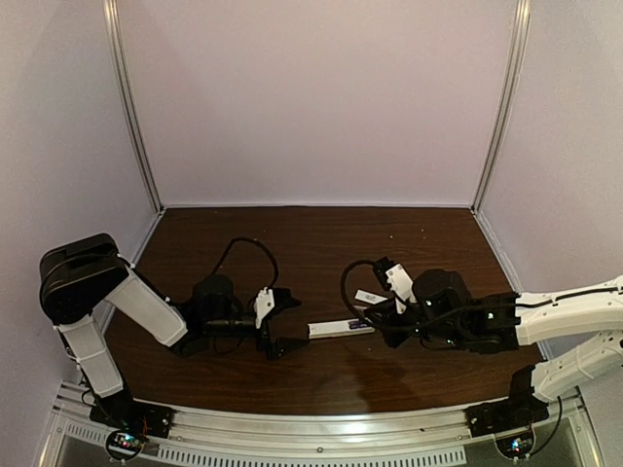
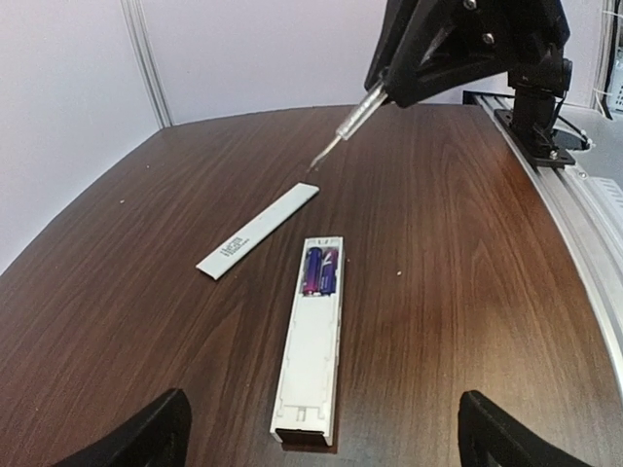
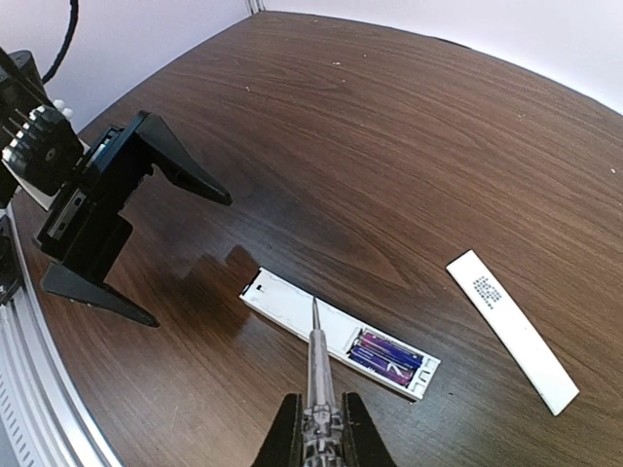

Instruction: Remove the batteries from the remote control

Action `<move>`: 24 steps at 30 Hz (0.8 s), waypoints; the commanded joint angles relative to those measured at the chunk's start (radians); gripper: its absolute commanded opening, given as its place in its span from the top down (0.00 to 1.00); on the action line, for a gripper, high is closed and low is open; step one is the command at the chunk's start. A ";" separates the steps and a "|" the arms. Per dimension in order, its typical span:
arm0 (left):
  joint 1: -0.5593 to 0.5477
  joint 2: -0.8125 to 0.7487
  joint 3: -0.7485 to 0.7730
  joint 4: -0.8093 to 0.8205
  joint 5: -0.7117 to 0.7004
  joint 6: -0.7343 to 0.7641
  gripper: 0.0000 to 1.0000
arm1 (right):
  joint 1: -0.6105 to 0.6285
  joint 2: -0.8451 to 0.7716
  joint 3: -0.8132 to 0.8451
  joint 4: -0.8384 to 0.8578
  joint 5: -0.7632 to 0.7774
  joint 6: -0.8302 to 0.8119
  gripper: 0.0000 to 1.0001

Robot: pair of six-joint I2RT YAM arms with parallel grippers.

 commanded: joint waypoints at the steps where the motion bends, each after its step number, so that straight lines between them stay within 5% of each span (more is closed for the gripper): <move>1: 0.009 0.023 0.021 -0.021 0.015 0.087 0.03 | -0.010 -0.016 0.041 -0.070 0.089 -0.008 1.00; 24: 0.021 0.198 0.215 -0.205 0.067 0.131 0.06 | -0.139 0.001 0.104 -0.163 0.083 -0.064 1.00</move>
